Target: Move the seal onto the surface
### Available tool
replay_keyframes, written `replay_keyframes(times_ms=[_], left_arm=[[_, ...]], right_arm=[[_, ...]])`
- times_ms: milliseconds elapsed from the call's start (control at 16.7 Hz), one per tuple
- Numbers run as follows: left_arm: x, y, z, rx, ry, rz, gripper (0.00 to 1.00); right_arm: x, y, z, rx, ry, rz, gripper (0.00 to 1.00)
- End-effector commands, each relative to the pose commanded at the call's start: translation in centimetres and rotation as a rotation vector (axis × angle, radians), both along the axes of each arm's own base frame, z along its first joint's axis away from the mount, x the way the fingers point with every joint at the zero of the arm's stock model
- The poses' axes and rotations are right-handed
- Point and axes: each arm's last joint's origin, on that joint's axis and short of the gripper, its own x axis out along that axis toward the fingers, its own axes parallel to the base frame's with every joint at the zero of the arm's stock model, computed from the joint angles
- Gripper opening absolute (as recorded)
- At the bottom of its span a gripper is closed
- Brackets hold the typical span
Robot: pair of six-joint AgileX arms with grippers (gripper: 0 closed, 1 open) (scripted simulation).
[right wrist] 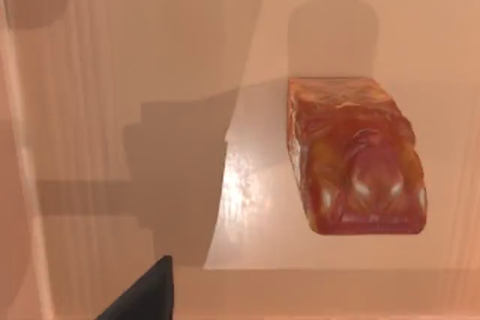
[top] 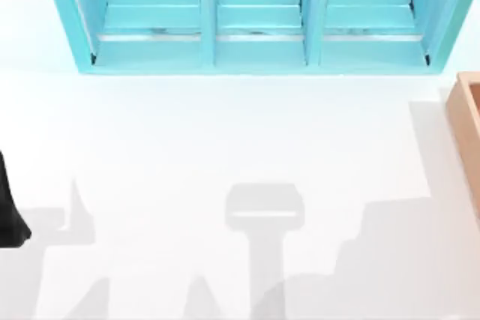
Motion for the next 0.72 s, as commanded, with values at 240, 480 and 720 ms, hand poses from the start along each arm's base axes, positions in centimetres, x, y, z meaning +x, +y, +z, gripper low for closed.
replay_keyframes(times_ms=[240,480,720], left_arm=[[0.0,0.0,0.0,0.0,0.0,0.0,1.0],[0.0,0.0,0.0,0.0,0.0,0.0,1.0],[0.0,0.0,0.0,0.0,0.0,0.0,1.0]], right_arm=[[0.5,-0.4,-0.3,0.013,0.037,0.0,1.0],[0.5,-0.3,-0.3,0.012,0.035,0.003,1.0],[0.4,-0.3,-2.6,0.014,0.039,0.0,1.0]])
